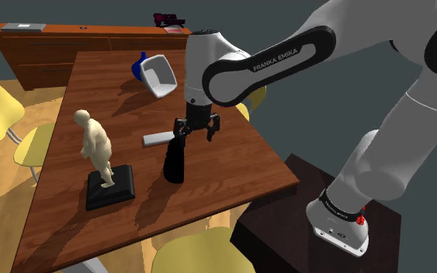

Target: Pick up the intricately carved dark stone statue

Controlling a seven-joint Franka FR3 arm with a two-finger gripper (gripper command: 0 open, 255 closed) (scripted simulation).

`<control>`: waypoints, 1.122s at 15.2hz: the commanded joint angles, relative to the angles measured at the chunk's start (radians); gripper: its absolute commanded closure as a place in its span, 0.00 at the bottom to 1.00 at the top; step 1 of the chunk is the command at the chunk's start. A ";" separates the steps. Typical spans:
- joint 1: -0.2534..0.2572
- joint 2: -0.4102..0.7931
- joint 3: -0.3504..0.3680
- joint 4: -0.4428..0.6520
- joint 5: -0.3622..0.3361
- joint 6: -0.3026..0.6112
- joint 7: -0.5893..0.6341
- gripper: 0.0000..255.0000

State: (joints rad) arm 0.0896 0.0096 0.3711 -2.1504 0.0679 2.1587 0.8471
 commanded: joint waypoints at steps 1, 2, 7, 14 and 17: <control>0.011 0.089 0.010 0.069 -0.032 0.021 0.058 0.00; 0.019 0.128 0.012 0.101 -0.047 0.029 0.085 0.00; 0.037 0.204 0.008 0.130 -0.076 0.074 0.125 0.00; 0.041 0.239 0.003 0.110 -0.092 0.127 0.132 1.00; 0.041 0.239 0.003 0.110 -0.092 0.127 0.132 1.00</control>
State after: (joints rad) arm 0.1310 0.2475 0.3743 -2.0405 -0.0239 2.2851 0.9795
